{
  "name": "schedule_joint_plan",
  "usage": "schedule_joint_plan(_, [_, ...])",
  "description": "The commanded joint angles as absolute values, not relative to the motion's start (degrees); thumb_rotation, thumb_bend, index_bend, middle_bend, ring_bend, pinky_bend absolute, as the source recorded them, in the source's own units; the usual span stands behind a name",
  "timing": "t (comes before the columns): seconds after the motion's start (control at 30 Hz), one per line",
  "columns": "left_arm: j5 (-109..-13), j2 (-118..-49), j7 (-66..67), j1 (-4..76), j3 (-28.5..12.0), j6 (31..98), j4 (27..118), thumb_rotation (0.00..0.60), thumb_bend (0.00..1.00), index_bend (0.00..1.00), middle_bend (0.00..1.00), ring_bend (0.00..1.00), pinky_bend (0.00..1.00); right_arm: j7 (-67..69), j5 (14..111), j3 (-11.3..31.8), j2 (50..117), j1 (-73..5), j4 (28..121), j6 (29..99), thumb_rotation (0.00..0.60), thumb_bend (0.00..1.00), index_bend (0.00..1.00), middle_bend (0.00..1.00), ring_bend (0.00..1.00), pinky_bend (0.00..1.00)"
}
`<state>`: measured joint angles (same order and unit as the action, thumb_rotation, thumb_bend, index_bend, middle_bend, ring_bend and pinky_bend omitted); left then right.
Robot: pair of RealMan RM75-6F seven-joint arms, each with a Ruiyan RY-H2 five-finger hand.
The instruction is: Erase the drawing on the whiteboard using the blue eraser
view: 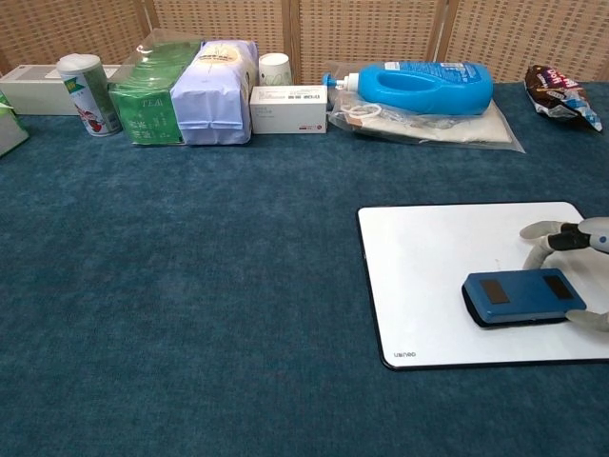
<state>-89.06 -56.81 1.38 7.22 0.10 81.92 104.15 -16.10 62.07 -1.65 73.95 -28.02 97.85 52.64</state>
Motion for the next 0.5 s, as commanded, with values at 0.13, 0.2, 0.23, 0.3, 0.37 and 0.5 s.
schedule_joint_plan(0.13, [-89.24,-56.75,1.63,7.22,0.07,82.05,104.4,0.6,0.17,0.35,0.12,0.07,0.0,-14.5,62.82,-1.73,73.71,-27.17,95.93,53.16,0.6,0.38,0.61,0.03,0.0,0.0])
schedule_joint_plan(0.2, [-89.21,-56.74,1.72,7.2,0.06,82.08,104.47,0.6,0.17,0.35,0.12,0.07,0.0,-13.93,62.95,-1.54,73.38,-26.97,95.34,53.37,0.6,0.38,0.61,0.03,0.0,0.0])
schedule_joint_plan(0.23, [-89.2,-56.73,1.76,7.17,0.06,82.13,104.51,0.6,0.17,0.35,0.11,0.07,0.0,-13.67,63.03,-1.37,73.07,-26.87,94.95,53.55,0.6,0.38,0.61,0.03,0.0,0.0])
schedule_joint_plan(0.3, [-89.23,-56.72,1.81,7.14,0.06,82.19,104.54,0.6,0.17,0.35,0.11,0.07,0.0,-13.27,63.08,-1.01,72.48,-26.74,94.55,53.86,0.6,0.38,0.61,0.03,0.0,0.0])
schedule_joint_plan(0.37, [-89.19,-56.74,1.85,7.12,0.06,82.21,104.54,0.6,0.17,0.35,0.12,0.07,0.0,-13.21,63.09,-0.72,71.9,-26.7,94.33,54.09,0.6,0.38,0.61,0.03,0.0,0.0])
schedule_joint_plan(0.5, [-89.11,-56.82,1.9,7.14,0.03,82.16,104.49,0.6,0.17,0.35,0.12,0.07,0.0,-13.1,62.79,-0.21,71.01,-26.74,94.28,54.18,0.6,0.38,0.61,0.03,0.0,0.0])
